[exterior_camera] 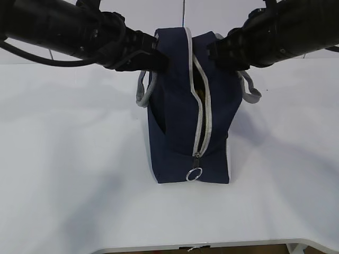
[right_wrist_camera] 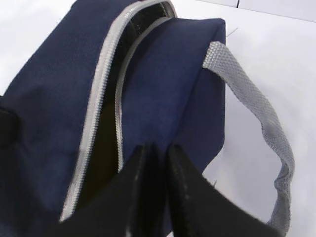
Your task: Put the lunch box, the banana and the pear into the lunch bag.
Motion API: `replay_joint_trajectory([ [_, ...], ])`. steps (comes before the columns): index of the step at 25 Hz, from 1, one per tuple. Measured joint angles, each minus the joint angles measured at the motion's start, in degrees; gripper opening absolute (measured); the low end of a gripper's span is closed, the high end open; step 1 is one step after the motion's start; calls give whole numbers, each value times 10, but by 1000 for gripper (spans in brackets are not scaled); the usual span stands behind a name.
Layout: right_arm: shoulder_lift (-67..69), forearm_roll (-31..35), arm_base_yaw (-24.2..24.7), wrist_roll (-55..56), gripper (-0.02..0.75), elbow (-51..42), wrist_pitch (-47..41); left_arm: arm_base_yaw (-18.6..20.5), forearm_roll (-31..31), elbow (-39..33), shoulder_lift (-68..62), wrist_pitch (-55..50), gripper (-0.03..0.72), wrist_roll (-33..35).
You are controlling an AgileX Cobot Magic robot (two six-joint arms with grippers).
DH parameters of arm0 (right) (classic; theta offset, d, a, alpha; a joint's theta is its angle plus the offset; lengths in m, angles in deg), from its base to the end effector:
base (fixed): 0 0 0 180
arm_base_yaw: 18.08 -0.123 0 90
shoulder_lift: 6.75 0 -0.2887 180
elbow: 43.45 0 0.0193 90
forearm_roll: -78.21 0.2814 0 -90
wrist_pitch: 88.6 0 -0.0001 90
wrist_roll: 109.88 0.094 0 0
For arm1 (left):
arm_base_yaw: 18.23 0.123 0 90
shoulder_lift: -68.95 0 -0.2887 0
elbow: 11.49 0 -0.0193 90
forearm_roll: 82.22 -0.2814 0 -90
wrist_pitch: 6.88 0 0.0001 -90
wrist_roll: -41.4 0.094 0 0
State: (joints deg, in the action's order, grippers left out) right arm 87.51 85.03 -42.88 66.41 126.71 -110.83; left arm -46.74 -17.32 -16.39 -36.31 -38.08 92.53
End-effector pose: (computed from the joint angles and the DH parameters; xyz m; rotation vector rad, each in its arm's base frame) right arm 0.3385 0.1611 0.3055 -0.4520 2.1732 0.3153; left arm 0.3437 -0.2369 0.2755 0.6407 2.1451 -0.9079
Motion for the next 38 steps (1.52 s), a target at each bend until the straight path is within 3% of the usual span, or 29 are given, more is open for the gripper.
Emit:
replay_joint_trajectory([
  [7, -2, 0, 0, 0, 323, 0, -3, 0, 0, 0, 0, 9, 1, 0],
  [10, -10, 2, 0, 0, 370, 0, -5, 0, 0, 0, 0, 11, 1, 0],
  [17, -64, 28, 1, -15, 383, 0, -35, 0, 0, 0, 0, 11, 1, 0],
  [22, -113, 46, 1, -108, 386, 1, -121, 0, 0, 0, 0, 12, 1, 0],
  [27, -148, 114, 1, -199, 388, 1, -190, 0, 0, 0, 0, 12, 1, 0],
  [33, -185, 169, 1, -233, 388, -10, -204, 0, 0, 0, 0, 12, 1, 0],
  [38, -230, 206, 1, -281, 388, -74, -211, 0, 0, 0, 0, 12, 1, 0],
])
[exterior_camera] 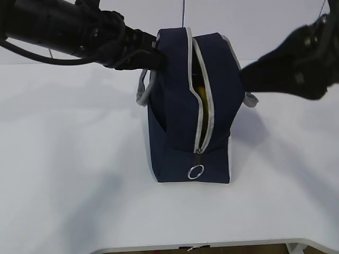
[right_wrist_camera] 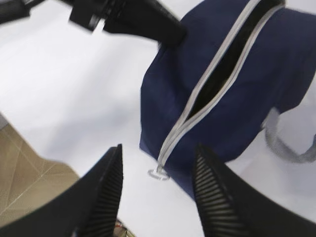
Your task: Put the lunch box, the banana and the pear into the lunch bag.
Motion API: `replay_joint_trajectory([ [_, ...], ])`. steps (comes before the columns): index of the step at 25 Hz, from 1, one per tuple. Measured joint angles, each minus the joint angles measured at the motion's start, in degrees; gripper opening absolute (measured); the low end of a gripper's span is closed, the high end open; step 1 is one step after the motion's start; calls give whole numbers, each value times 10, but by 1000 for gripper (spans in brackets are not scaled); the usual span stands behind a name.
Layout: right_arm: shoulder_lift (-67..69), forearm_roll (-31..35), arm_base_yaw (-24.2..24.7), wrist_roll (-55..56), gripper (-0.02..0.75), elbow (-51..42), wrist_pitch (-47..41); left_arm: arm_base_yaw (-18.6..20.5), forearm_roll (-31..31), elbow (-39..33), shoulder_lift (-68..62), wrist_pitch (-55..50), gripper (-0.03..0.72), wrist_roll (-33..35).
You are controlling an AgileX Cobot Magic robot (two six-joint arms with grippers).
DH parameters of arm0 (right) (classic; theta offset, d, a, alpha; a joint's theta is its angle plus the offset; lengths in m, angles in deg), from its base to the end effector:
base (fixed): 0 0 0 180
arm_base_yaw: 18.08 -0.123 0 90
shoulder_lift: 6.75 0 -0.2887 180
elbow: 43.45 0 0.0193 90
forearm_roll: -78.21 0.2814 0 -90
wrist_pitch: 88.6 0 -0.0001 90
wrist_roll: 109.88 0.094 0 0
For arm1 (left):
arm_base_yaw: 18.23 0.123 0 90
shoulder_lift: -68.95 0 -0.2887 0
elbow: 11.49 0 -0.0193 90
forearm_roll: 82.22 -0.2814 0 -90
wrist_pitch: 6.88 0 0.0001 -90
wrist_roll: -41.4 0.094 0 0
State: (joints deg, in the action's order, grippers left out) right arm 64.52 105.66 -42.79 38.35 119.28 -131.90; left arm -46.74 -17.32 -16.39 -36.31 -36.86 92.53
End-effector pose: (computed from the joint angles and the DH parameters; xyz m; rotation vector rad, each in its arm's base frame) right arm 0.2218 0.1348 0.3674 -0.8546 2.0771 0.4892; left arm 0.3455 -0.2362 0.2759 0.6247 2.1386 -0.8911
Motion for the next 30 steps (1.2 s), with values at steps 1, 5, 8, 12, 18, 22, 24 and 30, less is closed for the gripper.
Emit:
replay_joint_trajectory([
  [1, -12, 10, 0, -14, 388, -15, 0, 0, 0, 0, 0, 0, 1, 0],
  [5, -56, 76, 0, -121, 388, -86, 15, 0, 0, 0, 0, 0, 1, 0],
  [8, -73, 160, 0, -249, 388, -137, 19, 0, 0, 0, 0, 0, 1, 0],
  [12, -75, 249, 0, -376, 388, -188, 17, 0, 0, 0, 0, 0, 1, 0],
  [18, -78, 269, 0, -416, 388, -202, 7, 0, 0, 0, 0, 0, 1, 0],
  [22, -85, 265, 0, -418, 388, -204, 6, 0, 0, 0, 0, 0, 2, 0],
  [24, -87, 265, 0, -418, 388, -204, 5, 0, 0, 0, 0, 0, 14, 0],
  [30, -87, 265, 0, -420, 388, -204, 5, 0, 0, 0, 0, 0, 254, 1],
])
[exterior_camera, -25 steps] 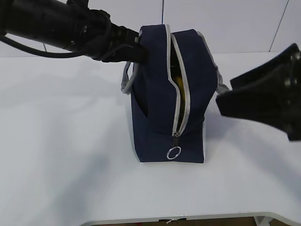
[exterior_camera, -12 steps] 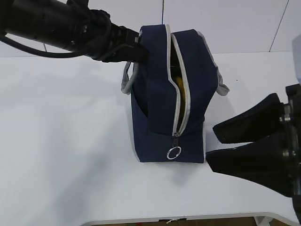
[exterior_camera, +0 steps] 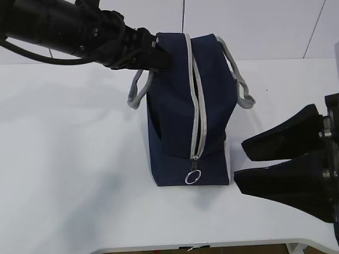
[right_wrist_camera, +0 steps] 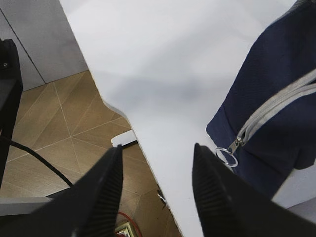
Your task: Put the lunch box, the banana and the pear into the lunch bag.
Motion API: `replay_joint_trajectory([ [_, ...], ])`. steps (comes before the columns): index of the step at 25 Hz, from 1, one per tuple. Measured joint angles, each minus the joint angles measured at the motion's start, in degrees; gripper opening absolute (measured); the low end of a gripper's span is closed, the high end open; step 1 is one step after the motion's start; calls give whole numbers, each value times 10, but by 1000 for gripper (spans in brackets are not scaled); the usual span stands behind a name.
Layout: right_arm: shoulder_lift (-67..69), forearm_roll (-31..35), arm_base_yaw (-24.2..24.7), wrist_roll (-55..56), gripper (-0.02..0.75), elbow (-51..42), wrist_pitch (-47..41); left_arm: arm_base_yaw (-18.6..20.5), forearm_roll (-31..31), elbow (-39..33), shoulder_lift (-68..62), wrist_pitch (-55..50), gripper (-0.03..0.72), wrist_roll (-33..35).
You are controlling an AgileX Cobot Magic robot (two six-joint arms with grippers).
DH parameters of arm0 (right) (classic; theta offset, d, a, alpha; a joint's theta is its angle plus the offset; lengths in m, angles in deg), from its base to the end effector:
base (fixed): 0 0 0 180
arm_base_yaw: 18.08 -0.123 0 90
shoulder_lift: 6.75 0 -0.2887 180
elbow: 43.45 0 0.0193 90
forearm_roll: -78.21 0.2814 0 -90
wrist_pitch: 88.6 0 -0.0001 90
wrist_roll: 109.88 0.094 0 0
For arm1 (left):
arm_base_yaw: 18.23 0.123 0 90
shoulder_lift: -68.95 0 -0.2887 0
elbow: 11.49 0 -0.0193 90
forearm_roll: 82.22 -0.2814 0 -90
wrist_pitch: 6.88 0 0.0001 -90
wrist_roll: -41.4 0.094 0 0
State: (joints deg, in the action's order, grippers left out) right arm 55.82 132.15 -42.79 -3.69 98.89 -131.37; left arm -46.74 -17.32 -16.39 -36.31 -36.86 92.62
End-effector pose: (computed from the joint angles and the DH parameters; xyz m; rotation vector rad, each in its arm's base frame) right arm 0.1678 0.1341 0.2990 -1.2471 1.7945 0.6115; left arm 0.3455 -0.2362 0.2759 0.6263 2.1378 -0.8903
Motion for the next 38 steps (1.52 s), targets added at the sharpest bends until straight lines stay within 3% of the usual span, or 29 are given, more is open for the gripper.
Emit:
replay_joint_trajectory([
  [2, 0, 0, 0, 0, 388, 0, 0, 0, 3, 0, 0, -4, 337, 0],
  [4, 0, -1, 0, 0, 388, 0, 0, 0, 8, 0, 0, -15, 369, 0],
  [15, 0, -1, 0, 0, 388, 0, 0, 0, -7, 0, 57, -59, 389, -5],
  [23, 0, -1, 0, 0, 388, 0, 0, 0, -154, -12, 107, -97, 390, -82],
  [28, 0, -1, 0, 0, 388, 0, 6, 0, -195, -58, 149, -103, 390, -103],
  [33, 0, -1, 0, 0, 388, 0, 10, -5, -180, -119, 182, -87, 375, -119],
  [38, 0, -1, 0, 0, 388, 0, 10, -13, -72, -181, 189, -21, 369, -85],
])
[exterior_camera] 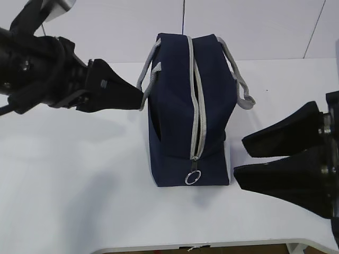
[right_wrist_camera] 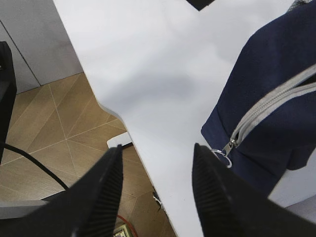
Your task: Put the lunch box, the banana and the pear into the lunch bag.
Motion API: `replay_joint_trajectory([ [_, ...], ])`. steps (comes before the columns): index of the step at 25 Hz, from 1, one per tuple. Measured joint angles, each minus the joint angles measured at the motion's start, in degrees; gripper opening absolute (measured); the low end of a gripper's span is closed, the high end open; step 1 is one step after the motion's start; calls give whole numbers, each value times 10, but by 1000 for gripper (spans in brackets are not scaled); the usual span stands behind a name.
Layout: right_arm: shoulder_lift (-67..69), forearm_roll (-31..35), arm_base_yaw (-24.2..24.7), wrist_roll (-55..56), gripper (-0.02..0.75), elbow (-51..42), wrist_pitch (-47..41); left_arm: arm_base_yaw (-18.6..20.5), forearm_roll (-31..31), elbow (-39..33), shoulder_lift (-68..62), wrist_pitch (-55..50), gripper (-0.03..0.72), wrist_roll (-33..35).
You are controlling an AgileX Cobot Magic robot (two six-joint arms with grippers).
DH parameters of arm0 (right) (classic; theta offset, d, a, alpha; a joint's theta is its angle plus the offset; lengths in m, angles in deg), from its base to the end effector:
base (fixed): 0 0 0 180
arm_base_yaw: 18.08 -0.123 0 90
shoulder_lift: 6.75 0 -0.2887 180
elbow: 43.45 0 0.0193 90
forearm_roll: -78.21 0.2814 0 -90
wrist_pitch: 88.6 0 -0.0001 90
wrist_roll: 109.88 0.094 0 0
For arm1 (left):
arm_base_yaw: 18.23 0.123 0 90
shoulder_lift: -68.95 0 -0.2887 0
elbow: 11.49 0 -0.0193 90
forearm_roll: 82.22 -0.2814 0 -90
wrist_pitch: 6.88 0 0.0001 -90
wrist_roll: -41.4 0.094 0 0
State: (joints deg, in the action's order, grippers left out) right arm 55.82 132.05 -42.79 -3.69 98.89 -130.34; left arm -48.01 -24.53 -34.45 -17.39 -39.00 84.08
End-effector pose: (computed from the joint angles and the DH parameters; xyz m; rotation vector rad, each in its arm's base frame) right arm 0.1694 0.1336 0.2994 -1.2344 1.7921 0.5958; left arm 0.2565 -0.1955 0.2848 0.6432 2.2096 -0.8951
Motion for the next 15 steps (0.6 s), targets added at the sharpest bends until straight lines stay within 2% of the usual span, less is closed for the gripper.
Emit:
replay_joint_trajectory([
  [7, 0, 0, 0, 0, 388, 0, 0, 0, 209, -34, -22, 41, 368, 154],
  [10, 0, 0, 0, 0, 388, 0, 0, 0, 245, -34, -57, 42, 368, 184],
  [15, 0, 0, 0, 0, 388, 0, 0, 0, 256, -34, -88, 42, 368, 198],
])
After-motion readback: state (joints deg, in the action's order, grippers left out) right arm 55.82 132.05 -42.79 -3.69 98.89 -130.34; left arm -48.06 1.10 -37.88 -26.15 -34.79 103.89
